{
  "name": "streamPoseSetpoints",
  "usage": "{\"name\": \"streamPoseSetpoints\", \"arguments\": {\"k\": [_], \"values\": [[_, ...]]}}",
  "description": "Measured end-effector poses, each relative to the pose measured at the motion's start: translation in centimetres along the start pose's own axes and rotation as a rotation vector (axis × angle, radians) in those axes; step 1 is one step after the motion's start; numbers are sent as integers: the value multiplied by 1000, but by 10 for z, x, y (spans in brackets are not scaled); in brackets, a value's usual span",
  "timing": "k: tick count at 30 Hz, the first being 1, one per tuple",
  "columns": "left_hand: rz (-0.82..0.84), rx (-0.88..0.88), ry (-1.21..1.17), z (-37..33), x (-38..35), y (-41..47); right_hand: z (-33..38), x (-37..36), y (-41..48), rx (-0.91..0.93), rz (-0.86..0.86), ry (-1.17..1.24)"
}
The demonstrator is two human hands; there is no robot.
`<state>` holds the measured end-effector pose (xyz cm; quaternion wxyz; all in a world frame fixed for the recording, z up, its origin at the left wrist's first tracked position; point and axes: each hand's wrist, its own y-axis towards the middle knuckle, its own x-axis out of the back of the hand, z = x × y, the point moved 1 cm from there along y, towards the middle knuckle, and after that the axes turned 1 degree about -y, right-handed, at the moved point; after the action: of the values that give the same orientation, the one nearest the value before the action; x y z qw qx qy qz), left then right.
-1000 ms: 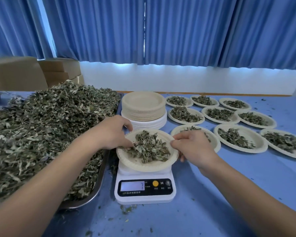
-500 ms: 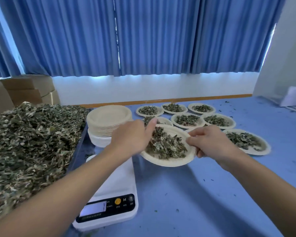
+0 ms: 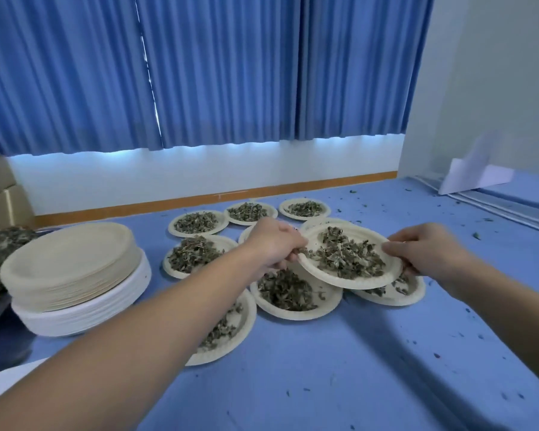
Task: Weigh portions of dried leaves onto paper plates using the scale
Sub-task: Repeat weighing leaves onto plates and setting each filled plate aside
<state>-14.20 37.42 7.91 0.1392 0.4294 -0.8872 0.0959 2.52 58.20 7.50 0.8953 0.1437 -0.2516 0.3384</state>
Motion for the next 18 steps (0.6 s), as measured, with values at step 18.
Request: {"name": "streamPoseSetpoints", "arguments": {"k": [18], "values": [[-329, 100, 47, 4, 70, 183, 57, -110, 181, 25, -7, 115]]}}
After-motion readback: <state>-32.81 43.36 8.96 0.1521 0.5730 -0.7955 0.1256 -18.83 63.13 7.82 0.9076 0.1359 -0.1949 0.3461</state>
